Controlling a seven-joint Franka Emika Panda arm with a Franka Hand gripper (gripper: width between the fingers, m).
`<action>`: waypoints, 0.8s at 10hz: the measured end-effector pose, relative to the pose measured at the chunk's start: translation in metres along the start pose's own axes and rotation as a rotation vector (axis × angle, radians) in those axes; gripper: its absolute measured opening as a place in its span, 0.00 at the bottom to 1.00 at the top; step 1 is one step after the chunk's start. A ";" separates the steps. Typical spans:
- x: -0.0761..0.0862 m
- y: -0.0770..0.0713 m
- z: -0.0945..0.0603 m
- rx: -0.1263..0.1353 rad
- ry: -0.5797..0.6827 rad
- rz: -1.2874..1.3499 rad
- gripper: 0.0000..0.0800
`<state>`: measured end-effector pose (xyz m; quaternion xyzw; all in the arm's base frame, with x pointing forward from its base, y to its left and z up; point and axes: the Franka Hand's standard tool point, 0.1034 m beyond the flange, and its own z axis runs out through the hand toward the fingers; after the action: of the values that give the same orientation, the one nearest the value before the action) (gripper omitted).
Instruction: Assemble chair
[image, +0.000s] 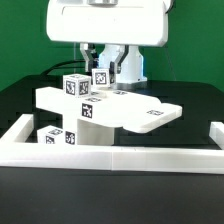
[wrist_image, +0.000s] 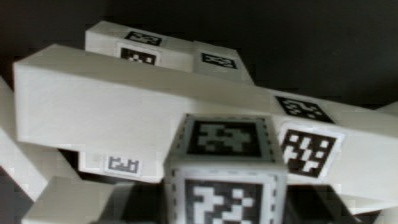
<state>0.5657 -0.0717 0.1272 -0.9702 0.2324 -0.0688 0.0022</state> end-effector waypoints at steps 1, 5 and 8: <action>0.000 -0.001 0.000 0.004 -0.001 0.082 0.36; -0.001 -0.005 0.000 0.017 -0.005 0.380 0.36; -0.002 -0.007 0.000 0.026 -0.011 0.482 0.46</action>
Offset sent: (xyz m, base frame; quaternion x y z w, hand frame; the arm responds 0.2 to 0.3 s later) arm 0.0000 0.0000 0.0000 0.0000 0.0000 0.1938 0.9810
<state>0.5666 -0.0648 0.1268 -0.8869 0.4563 -0.0642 0.0325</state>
